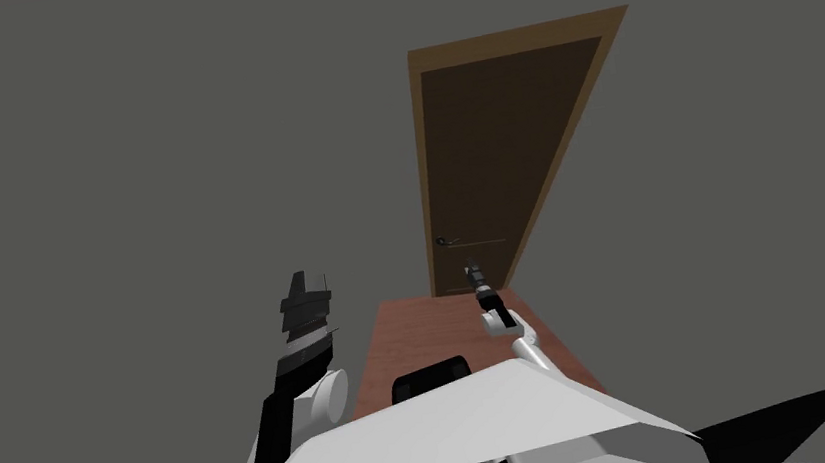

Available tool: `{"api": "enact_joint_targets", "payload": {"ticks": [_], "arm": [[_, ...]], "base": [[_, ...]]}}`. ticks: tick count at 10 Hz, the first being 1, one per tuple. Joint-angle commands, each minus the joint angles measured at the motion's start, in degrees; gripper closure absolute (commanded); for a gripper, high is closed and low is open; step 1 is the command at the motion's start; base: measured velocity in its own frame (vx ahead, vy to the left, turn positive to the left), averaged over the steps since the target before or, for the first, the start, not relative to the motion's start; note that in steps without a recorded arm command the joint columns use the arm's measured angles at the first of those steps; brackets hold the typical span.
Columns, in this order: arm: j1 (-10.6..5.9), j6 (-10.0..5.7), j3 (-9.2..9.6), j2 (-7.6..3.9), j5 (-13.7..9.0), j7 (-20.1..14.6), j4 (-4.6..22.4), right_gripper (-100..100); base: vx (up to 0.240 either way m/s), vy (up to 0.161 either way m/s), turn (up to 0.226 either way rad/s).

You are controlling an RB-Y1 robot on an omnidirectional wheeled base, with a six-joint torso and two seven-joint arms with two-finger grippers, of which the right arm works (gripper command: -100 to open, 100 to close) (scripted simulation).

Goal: Pull the door open

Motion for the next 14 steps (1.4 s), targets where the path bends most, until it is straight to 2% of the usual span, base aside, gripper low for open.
{"api": "enact_joint_targets", "payload": {"ticks": [1, 5, 6, 14], "arm": [[-0.82, -0.22, -0.14, -0.29, -0.13, 0.06, 2.22, -100], [-2.63, -0.69, -0.44, -0.83, -0.4, 0.22, 7.13, -100], [-3.43, -0.9, -0.57, -1.06, -0.53, 0.3, 9.3, -100], [-6.62, -1.74, -1.1, -1.94, -1.01, 0.58, 17.96, -100]], "base": [[0.098, -0.005, 0.008], [0.095, 0.0, 0.008], [0.134, -0.002, 0.009], [0.115, 0.0, 0.007]]}}
